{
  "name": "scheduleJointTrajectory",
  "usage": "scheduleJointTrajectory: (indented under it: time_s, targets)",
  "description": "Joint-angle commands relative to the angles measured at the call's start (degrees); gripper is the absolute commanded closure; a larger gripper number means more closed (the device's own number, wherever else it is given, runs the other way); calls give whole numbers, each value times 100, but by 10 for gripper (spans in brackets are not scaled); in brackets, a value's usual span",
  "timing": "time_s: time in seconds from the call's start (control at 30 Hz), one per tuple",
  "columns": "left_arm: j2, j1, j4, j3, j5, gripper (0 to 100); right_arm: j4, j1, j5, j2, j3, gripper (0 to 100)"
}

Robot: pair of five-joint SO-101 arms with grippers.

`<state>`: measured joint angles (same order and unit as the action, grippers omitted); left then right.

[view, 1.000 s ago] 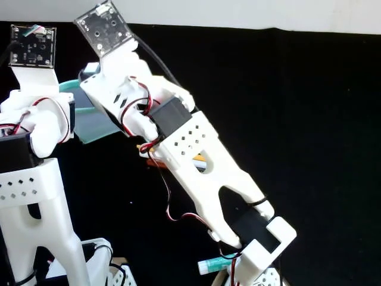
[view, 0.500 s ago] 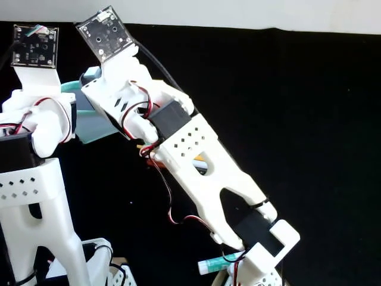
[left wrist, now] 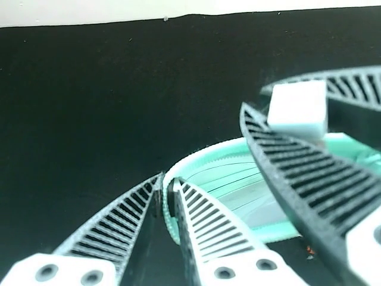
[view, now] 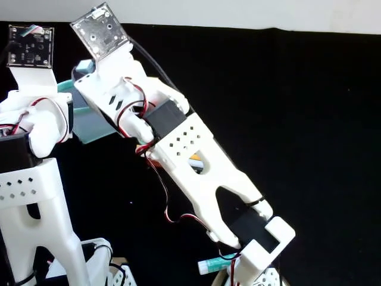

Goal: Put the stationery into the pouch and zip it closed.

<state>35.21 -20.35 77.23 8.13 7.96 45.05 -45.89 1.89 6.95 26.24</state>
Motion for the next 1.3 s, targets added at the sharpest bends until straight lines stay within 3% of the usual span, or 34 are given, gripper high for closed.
scheduleJointTrajectory:
  time_s: [0.0,0.5,0.8,1.0,1.27]
  targets:
    - [-4,-84,-18,-31,-18,994,-198,-66,-35,-22,163,991]
    - [-4,-268,-18,-40,-18,994,-462,-75,-545,505,154,987]
    - [-4,-277,-88,-22,-18,994,-233,-189,-501,356,145,695]
    - [-4,-268,-88,-22,-18,994,75,-224,-70,-4,163,676]
    - [-4,-242,-88,-22,-18,994,769,-189,-62,-760,163,676]
